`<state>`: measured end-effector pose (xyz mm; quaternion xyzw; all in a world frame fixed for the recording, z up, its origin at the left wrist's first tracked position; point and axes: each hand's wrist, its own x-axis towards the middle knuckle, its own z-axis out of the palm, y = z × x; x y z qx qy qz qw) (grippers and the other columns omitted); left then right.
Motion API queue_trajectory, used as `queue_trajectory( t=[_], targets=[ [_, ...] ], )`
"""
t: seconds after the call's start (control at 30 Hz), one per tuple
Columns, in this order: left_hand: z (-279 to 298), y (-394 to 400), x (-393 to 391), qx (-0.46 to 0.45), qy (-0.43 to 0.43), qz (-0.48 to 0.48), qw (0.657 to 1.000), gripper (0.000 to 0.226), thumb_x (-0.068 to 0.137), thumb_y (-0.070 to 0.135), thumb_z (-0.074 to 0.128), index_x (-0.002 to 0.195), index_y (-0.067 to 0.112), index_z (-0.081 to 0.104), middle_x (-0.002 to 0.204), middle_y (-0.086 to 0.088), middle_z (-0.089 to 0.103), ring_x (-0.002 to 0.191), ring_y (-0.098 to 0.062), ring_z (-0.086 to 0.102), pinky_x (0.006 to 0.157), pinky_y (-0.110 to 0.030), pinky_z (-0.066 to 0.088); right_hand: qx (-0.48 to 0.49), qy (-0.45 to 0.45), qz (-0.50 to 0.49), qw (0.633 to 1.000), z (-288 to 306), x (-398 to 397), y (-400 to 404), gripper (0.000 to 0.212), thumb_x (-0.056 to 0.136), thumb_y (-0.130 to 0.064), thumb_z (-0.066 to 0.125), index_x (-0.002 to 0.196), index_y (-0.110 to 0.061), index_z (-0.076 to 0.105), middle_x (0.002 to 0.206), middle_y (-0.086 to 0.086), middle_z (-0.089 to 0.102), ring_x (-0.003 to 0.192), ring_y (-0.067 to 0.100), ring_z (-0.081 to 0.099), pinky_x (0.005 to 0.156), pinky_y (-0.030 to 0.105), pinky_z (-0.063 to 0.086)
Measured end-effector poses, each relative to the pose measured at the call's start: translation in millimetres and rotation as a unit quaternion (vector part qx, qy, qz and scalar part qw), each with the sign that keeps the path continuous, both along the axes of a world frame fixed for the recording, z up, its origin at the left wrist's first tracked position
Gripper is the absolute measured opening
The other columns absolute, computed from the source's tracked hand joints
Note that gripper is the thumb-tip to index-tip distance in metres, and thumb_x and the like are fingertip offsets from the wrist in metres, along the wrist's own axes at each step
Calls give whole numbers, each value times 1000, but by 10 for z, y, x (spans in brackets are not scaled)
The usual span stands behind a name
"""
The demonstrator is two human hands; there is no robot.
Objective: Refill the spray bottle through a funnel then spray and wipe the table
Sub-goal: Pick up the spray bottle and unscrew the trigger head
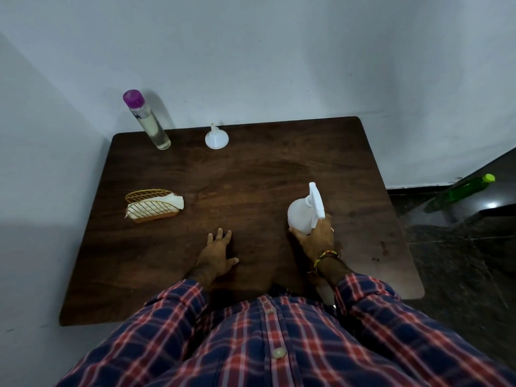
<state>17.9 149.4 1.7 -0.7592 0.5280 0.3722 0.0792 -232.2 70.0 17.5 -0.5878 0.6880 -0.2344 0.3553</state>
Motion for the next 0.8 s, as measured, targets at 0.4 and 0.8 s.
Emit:
queue_trajectory(
  t=[0.4,0.8],
  targets=[
    [17,41,-31,-78,35,69,994,79,92,32,66,156,26,21,164,-2,16,152,-27,9,121,-42,22,8,-35,56,998,-19,-220,58,113,60,-29,89,151,-20,23,150,2,35,136,22,39,109,42,40],
    [377,-658,-766,-146,207,-54,966,118,71,32,85,156,36,4,163,-1,18,148,-20,21,121,-44,24,-11,-81,184,979,458,-391,-353,69,83,7,68,144,-7,41,142,7,51,131,16,44,113,36,38]
  ],
)
